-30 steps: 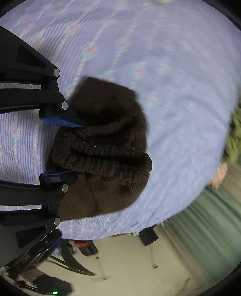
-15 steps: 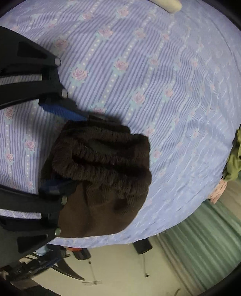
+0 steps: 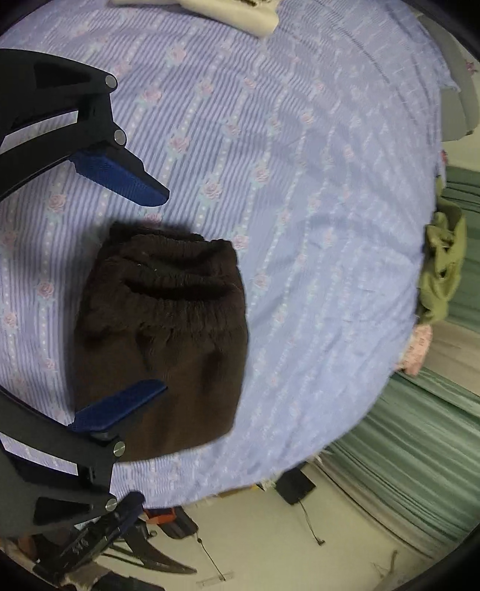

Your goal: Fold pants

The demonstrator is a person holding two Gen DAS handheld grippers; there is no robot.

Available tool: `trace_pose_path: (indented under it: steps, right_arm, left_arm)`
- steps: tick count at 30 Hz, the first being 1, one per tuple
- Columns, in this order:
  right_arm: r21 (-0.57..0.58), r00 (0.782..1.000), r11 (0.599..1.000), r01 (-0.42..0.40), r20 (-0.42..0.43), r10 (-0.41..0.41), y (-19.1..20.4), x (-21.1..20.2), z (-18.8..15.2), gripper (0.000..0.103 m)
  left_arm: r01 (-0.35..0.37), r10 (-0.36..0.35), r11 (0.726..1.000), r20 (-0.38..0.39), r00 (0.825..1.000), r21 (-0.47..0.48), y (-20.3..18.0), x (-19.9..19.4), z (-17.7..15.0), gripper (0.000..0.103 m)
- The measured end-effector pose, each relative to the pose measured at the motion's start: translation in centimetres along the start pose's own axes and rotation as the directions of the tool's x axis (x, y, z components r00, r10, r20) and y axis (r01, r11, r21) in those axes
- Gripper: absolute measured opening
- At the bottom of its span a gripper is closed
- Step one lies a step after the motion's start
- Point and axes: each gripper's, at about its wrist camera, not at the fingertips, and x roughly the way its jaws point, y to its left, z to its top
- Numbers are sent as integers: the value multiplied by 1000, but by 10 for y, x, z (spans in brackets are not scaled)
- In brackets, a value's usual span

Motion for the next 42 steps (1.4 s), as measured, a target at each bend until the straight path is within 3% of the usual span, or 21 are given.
trace_pose_path:
  steps: [8, 14, 34, 36, 38, 40, 42]
  right_arm:
    - [63, 999, 998, -19, -48, 22, -10, 38, 10, 83]
    - [19, 995, 999, -39, -86, 40, 0, 57, 0, 83]
    - [68, 980, 996, -62, -185, 74, -17, 120, -29, 82]
    - [97, 976, 992, -78, -195, 96, -21, 126, -28, 82]
    - [132, 972, 987, -94, -203, 120, -23, 131, -27, 82]
    - [175, 963, 976, -132, -211, 168, -23, 135, -26, 68]
    - [178, 963, 975, -130, -214, 167, -19, 132, -23, 61]
  left_arm:
    - [-51, 42, 993, -87, 995, -107, 26, 37, -6, 96]
    - [20, -45, 978, -118, 992, -207, 45, 52, -15, 97]
    - [177, -228, 925, -117, 967, -335, 62, 98, -38, 103]
    - [209, -264, 906, -105, 959, -368, 61, 100, -37, 90]
    - [201, -255, 902, -97, 962, -383, 59, 97, -36, 78]
    - [184, -238, 905, -98, 966, -383, 55, 93, -33, 69]
    - [133, -185, 928, -120, 975, -348, 45, 84, -29, 63]
